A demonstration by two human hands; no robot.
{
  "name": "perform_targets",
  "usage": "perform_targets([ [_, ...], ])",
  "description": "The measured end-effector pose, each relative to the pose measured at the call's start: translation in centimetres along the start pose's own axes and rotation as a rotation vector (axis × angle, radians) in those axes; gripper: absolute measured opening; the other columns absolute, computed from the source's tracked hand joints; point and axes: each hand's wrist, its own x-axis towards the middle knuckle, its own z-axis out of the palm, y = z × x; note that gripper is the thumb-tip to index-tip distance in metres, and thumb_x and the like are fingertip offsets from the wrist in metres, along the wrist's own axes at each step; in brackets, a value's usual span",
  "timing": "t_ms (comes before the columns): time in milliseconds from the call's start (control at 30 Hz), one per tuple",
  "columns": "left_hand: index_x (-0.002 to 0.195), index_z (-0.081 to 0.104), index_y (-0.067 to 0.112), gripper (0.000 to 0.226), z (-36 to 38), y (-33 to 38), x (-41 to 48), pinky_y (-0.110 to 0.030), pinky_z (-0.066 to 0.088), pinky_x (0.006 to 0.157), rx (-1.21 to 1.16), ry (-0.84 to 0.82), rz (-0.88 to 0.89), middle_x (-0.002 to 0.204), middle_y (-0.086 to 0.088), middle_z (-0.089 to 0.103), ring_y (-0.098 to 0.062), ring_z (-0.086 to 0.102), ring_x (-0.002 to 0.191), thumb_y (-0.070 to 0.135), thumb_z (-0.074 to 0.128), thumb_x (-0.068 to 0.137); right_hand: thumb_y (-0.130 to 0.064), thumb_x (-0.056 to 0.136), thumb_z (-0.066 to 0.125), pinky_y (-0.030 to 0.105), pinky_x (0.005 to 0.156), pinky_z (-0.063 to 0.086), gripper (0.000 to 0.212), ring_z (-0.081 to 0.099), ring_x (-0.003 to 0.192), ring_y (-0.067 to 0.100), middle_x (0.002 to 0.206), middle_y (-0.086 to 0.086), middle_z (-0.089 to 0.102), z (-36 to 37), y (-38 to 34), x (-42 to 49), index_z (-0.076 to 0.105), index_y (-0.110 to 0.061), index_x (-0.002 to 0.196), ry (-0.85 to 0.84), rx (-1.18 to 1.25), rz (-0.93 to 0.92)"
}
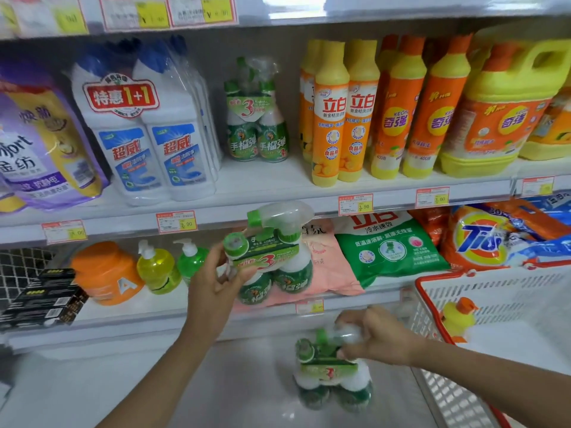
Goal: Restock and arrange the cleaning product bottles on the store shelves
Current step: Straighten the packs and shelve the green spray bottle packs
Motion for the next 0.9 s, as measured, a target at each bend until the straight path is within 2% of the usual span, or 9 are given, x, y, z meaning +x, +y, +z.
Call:
perform_targets([
  [67,0.112,0.058,0.03,0.038,-0.6,2.6,1.5,-0.017,0.053,0.079,0.004,0.034,0.065,0.105,0.023,0.069,0.004,0.064,0.099,0.025,0.076,0.079,-0.059,0.069,0.075,0.032,0.074,0.051,0.047,0.066,0.084,0.011,0.094,-0.01,0.072,-3.8,-1.4,0.1,0.068,-0.028,0.104,0.089,0.159,-0.04],
  [167,0.113,0.057,0.031,0.035,-1.3,6.4,3.8,-0.014,0.051,0.081,-0.014,0.07,0.149,0.107,0.021,0.069,0.003,0.062,0.104,0.02,0.074,0.084,-0.051,0.069,0.08,0.035,0.081,0.054,0.04,0.068,0.091,0.008,0.097,-0.016,0.072,-8.8,-3.6,0.2,0.069,-0.03,0.101,0.213,0.312,-0.117],
  [233,0.115,0.057,0.028,0.033,-1.6,8.8,5.7,-0.013,0.051,0.08,-0.017,0.101,0.195,0.107,0.017,0.069,0.003,0.061,0.106,0.015,0.07,0.087,-0.039,0.073,0.085,0.03,0.083,0.055,0.036,0.068,0.095,0.007,0.1,-0.014,0.072,-12.1,-5.4,0.6,0.071,-0.027,0.104,0.319,0.381,-0.188],
  [300,0.121,0.056,0.017,0.035,-1.8,10.5,7.7,-0.009,0.049,0.077,-0.016,0.129,0.238,0.109,0.013,0.067,0.006,0.061,0.103,0.013,0.068,0.089,-0.026,0.075,0.085,0.021,0.082,0.052,0.03,0.069,0.096,0.007,0.1,-0.012,0.073,-14.8,-6.9,1.3,0.073,-0.022,0.103,0.392,0.46,-0.254],
  [400,0.125,0.055,0.011,0.038,-1.8,11.7,10.7,-0.006,0.046,0.078,0.003,0.152,0.277,0.111,0.012,0.065,0.007,0.06,0.101,0.013,0.068,0.089,-0.022,0.075,0.083,0.02,0.083,0.052,0.03,0.068,0.097,0.007,0.101,-0.009,0.074,-17.7,-8.7,2.8,0.073,-0.018,0.102,0.451,0.527,-0.323],
  [567,0.118,0.056,0.02,0.033,-1.7,10.8,14.3,-0.015,0.048,0.083,0.052,0.18,0.273,0.109,0.013,0.066,0.0,0.062,0.102,0.02,0.071,0.089,-0.02,0.075,0.082,0.023,0.084,0.053,0.033,0.069,0.099,0.012,0.103,-0.003,0.074,-18.8,-9.5,4.9,0.071,-0.016,0.106,0.495,0.598,-0.371],
  [633,0.118,0.056,0.021,0.037,-1.5,10.1,15.5,-0.017,0.048,0.082,0.078,0.183,0.251,0.108,0.014,0.066,0.001,0.061,0.099,0.03,0.071,0.085,-0.016,0.077,0.082,0.02,0.083,0.051,0.032,0.068,0.099,0.009,0.103,-0.006,0.074,-18.6,-9.5,5.6,0.071,-0.015,0.107,0.496,0.601,-0.372],
  [767,0.123,0.058,0.015,0.049,-1.4,7.8,17.5,-0.035,0.05,0.083,0.181,0.155,0.205,0.11,0.0,0.068,-0.018,0.062,0.1,0.037,0.07,0.081,-0.016,0.078,0.083,0.018,0.082,0.049,0.03,0.067,0.099,0.007,0.103,-0.008,0.073,-17.8,-9.1,6.6,0.072,-0.016,0.106,0.477,0.617,-0.362],
  [900,0.118,0.063,0.01,0.039,-1.2,5.9,18.7,-0.028,0.044,0.075,0.286,0.163,0.179,0.102,-0.004,0.061,-0.023,0.057,0.096,0.026,0.075,0.084,-0.017,0.077,0.082,0.017,0.08,0.049,0.03,0.067,0.098,0.008,0.102,-0.007,0.072,-17.5,-8.5,7.4,0.072,-0.016,0.105,0.456,0.661,-0.343],
])
